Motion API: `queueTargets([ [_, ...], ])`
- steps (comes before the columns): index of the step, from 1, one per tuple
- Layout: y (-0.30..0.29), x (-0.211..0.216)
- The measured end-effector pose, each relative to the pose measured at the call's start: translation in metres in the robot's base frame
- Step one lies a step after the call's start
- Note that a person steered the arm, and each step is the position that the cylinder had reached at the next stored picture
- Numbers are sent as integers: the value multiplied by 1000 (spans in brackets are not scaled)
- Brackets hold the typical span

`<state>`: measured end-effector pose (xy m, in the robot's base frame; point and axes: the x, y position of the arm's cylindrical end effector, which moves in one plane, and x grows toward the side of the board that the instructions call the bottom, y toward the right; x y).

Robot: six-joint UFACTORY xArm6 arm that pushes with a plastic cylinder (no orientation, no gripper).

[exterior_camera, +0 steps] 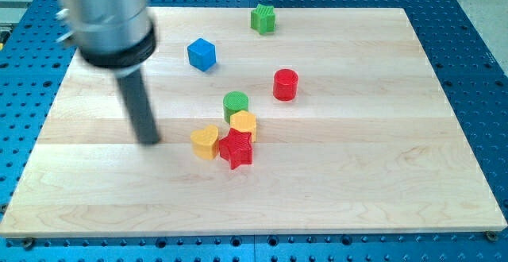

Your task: Place the heart at the top right corner of the board

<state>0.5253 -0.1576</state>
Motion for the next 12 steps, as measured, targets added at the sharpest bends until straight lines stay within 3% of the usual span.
queueTargets([
  [1, 41, 34],
  [2, 80, 20],
  [6, 149, -132],
  [7, 140, -110],
  [8, 105, -127],
  [10, 210, -177],
  [12, 124, -126],
])
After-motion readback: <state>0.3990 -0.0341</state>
